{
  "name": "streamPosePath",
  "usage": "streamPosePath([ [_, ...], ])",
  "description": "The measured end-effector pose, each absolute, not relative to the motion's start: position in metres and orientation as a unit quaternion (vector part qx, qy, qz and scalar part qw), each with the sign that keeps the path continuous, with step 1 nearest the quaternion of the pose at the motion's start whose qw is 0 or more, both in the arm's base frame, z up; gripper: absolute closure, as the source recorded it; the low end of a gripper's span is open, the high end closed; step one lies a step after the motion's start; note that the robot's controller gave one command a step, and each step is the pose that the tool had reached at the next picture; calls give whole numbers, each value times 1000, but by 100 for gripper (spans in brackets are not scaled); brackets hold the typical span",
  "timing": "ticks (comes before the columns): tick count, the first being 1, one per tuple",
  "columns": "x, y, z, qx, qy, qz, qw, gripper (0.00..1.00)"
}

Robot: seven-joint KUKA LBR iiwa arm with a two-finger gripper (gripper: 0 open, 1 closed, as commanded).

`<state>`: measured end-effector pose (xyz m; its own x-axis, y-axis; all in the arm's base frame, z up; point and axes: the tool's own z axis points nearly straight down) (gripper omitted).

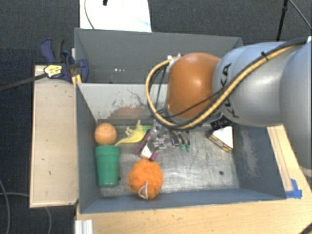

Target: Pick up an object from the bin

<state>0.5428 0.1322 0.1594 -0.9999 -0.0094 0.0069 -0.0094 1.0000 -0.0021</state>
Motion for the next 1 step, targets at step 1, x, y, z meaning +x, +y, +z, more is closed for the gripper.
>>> streamPosePath([
  [1,548,133,195,61,-998,-1,-5,100],
])
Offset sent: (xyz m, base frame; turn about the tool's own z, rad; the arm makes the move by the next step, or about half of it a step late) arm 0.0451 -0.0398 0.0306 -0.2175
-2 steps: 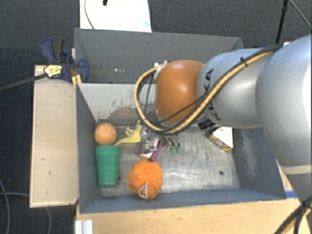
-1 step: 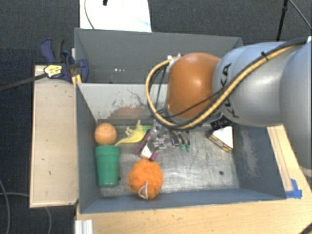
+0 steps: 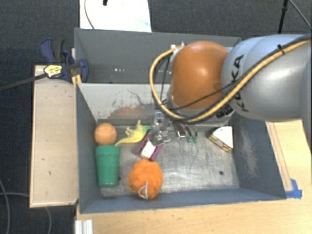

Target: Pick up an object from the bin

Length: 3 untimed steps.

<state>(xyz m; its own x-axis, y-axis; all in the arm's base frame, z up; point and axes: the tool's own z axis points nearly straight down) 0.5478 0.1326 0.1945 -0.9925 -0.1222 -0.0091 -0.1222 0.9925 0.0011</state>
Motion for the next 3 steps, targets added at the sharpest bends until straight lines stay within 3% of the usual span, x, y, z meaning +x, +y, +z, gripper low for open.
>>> streamPosePath([
  [1,579,103,192,-108,994,1,2,100],
  [2,575,100,155,-146,989,0,3,100],
  [3,575,98,147,-93,996,1,0,100],
])
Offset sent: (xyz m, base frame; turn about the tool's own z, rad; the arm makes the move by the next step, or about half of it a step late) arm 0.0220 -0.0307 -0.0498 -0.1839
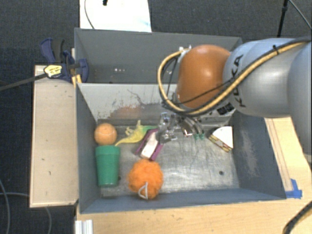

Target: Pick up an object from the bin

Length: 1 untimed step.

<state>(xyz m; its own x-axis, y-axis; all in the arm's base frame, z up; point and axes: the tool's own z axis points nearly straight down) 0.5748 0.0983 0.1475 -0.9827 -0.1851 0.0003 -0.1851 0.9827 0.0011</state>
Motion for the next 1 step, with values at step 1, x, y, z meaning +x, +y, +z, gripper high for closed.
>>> streamPosePath([
  [1,571,117,162,96,-995,0,-2,100],
])
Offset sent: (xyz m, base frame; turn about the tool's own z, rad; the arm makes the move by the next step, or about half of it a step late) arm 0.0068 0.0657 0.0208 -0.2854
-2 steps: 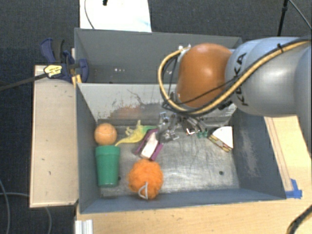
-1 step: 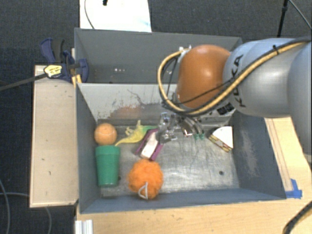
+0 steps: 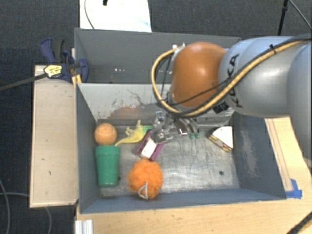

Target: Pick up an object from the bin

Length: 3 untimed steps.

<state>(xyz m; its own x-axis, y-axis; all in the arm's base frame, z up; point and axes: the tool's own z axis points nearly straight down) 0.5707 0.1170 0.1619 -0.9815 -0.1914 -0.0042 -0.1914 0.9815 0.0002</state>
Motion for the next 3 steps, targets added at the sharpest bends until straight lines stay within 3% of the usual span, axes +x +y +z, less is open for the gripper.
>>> streamPosePath([
  [1,583,167,169,-235,972,1,3,0],
  [2,582,164,169,-232,973,1,2,0],
  [3,585,158,149,-263,965,1,6,0],
])
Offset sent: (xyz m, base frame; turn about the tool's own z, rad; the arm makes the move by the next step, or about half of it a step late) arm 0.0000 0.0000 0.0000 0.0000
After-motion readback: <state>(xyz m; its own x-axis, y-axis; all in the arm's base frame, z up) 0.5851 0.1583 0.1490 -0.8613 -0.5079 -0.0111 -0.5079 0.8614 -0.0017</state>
